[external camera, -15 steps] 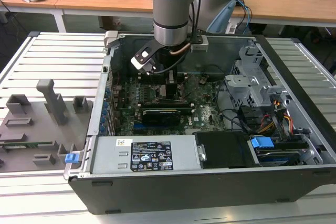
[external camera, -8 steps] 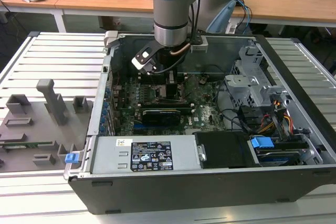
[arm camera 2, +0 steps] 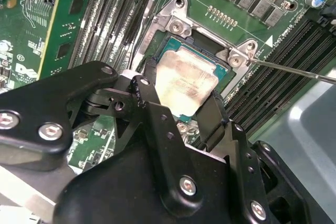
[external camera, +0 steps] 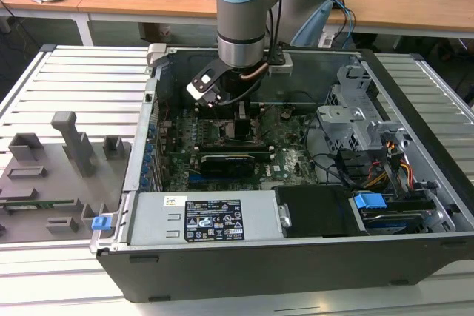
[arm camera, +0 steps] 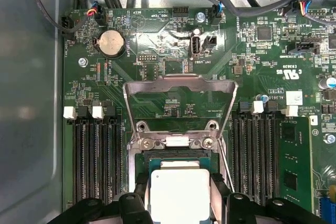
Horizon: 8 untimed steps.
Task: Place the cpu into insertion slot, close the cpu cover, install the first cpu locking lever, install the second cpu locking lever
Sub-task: 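Place the cpu into insertion slot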
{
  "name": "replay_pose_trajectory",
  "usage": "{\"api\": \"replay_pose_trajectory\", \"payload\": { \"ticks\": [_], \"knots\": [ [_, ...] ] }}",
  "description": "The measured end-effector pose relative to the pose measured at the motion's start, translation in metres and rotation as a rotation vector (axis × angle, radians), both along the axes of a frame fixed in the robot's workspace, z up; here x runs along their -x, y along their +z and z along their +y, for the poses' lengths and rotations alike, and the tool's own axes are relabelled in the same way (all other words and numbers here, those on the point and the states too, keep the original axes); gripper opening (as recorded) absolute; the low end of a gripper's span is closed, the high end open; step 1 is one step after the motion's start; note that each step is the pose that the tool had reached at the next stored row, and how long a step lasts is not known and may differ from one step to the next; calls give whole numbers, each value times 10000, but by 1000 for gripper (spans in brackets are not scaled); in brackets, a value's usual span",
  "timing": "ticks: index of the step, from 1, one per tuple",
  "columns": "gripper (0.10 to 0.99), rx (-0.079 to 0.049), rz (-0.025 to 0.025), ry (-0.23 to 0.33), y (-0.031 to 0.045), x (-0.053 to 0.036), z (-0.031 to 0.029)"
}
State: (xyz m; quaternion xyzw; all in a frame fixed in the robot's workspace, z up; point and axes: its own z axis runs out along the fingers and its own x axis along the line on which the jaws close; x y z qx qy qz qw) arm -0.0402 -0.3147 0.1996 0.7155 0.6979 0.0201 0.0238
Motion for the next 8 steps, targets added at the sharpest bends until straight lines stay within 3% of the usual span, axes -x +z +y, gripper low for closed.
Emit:
{"api": "replay_pose_trajectory", "payload": {
  "ticks": [8],
  "knots": [
    [541, 0, 8, -1, -26, -11, 7]
  ]
}}
